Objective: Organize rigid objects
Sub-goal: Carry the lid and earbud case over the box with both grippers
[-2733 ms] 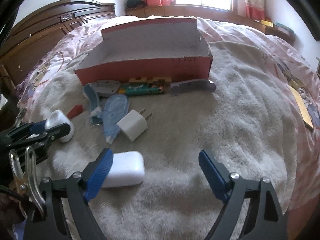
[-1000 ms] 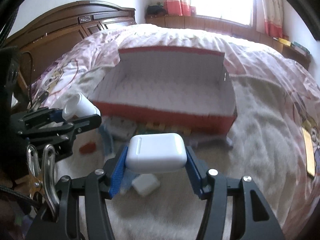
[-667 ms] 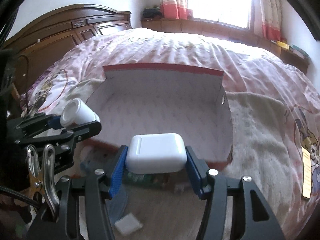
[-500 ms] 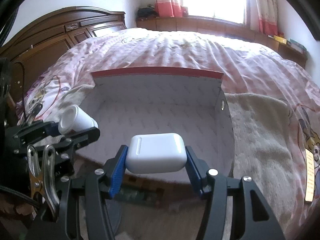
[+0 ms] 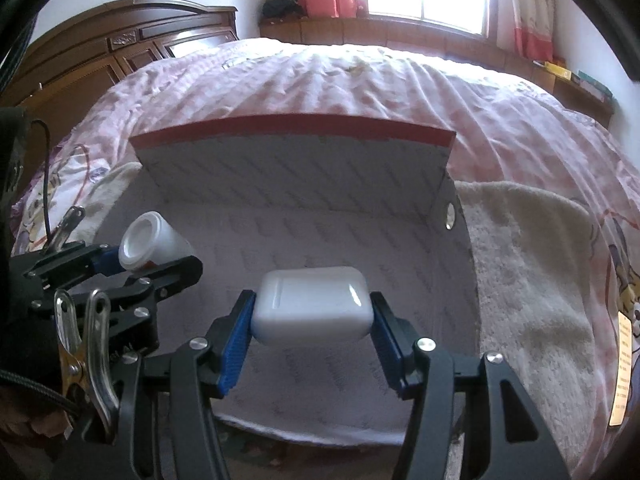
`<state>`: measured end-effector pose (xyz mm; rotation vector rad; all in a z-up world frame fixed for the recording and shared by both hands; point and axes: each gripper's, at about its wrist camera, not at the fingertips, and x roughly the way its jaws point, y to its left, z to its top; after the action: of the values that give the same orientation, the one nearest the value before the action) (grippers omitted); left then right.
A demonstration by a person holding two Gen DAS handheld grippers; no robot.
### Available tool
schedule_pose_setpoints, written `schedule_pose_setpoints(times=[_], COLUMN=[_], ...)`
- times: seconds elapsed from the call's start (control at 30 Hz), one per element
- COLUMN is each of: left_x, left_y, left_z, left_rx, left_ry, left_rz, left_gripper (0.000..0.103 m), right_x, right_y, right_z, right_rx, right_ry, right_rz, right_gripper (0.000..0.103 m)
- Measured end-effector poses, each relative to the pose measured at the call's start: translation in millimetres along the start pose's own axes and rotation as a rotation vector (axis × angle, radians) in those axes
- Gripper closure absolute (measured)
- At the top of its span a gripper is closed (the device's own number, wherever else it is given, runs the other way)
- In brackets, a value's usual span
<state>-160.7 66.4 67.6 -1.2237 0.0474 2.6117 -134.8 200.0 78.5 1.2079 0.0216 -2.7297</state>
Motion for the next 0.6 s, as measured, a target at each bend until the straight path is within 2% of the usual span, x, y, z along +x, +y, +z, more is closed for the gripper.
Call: schedule_pose_setpoints(times=[0.6], left_x=[14.0], left_y=[0.0], left_z=[-0.1], left_rx=[0.019], left_ry=[0.015], left_rz=[0.04], left_gripper=[0.061], right_x=[9.7], right_y=[2.7], right_z=[2.0], right_rx=[-0.012], right_ry=[0.005], right_rz=[-0.038], right_gripper=[0.043])
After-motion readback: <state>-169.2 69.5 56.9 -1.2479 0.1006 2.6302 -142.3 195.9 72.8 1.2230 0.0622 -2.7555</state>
